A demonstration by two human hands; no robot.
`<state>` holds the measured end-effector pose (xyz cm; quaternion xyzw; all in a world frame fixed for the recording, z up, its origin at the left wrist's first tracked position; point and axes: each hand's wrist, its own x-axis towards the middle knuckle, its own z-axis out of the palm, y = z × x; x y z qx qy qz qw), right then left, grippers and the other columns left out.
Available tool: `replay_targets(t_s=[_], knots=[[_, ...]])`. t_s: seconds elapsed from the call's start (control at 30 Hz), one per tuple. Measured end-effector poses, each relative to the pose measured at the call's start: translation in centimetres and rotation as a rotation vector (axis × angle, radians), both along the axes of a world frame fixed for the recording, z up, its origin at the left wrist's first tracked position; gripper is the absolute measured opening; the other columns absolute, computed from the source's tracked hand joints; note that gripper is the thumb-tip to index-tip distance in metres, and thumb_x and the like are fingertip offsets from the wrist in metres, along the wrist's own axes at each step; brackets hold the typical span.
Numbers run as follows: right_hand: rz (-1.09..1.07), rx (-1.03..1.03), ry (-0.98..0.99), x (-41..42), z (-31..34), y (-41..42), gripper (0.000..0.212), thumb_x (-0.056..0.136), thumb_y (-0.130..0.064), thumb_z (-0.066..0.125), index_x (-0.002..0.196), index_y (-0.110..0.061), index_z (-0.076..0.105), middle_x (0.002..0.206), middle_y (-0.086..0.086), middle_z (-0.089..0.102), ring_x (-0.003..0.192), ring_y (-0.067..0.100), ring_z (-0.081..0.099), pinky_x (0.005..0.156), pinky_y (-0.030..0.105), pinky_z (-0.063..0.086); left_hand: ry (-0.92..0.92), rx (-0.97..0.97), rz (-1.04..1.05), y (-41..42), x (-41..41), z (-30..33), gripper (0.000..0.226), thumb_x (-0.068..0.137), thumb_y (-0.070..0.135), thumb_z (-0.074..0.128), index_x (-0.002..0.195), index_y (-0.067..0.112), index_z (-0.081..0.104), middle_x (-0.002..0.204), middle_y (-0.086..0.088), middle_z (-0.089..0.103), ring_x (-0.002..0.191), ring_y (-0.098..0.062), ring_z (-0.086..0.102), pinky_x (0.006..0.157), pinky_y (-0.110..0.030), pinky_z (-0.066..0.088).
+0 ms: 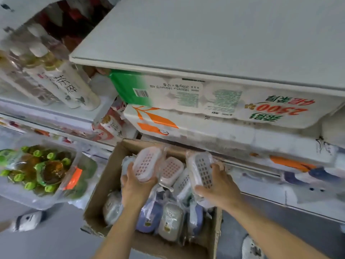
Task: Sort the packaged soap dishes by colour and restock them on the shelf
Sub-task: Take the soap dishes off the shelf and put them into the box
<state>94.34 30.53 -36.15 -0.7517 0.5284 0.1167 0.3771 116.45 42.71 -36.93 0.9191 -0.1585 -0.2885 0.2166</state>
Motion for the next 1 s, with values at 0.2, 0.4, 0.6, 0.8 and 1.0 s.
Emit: replay_targets(t_s=[0.2,0.4,0.6,0.8,1.0], knots=[[-0.144,0.032,0.111,1.9,-5.7,2.2,0.083,0.082,-0.070,0.050,0.146,-0.030,0.014,0.150,0.012,0.026,0.122,0.032,0.051,0.093,0.046,0.051,-0.007,0.054,-0.212,-0.9,3.3,-4.4,0.108,0.076,0.063,0.070,0.154,0.035,0.000,0.149,-0.015,0.022,0.131,-0.044,0.038,0.103,-0.051,0.039],[-0.141,0.026,0.203,3.5,-8.3,1.8,0.074,0.093,-0.060,0.041,0.150,-0.027,0.008,0.138,0.019,0.033,0.105,0.032,0.058,0.085,0.041,0.053,-0.087,0.153,-0.363,-2.8,5.0,-6.0,0.106,0.080,0.069,0.061,0.155,0.034,-0.005,0.159,-0.010,0.008,0.144,-0.037,0.017,0.111,-0.054,0.027],[-0.150,0.073,0.195,3.0,-8.4,1.1,0.078,0.089,-0.067,0.043,0.151,-0.028,0.015,0.150,0.019,0.026,0.129,0.038,0.043,0.104,0.049,0.042,-0.148,0.274,-0.476,-4.1,5.0,-5.0,0.122,0.069,0.077,0.066,0.156,0.022,0.000,0.160,-0.006,0.009,0.146,-0.030,0.012,0.113,-0.056,0.019],[-0.107,-0.038,0.110,0.0,-3.6,2.0,0.067,0.094,-0.057,0.043,0.149,-0.022,0.028,0.155,0.010,0.026,0.138,0.032,0.032,0.105,0.044,0.039,-0.216,0.233,-0.625,-2.1,-0.5,-1.6,0.096,0.073,0.082,0.054,0.150,0.030,0.030,0.159,-0.001,0.023,0.147,-0.026,0.015,0.118,-0.051,0.011],[-0.031,-0.251,0.014,-6.9,3.2,3.7,0.065,0.092,-0.049,0.050,0.148,-0.026,0.024,0.143,0.005,0.042,0.127,0.027,0.041,0.099,0.041,0.043,-0.217,0.096,-0.794,-1.4,-8.8,3.0,0.082,0.087,0.070,0.049,0.153,0.027,0.025,0.164,-0.001,0.015,0.150,-0.024,0.010,0.120,-0.044,0.015]])
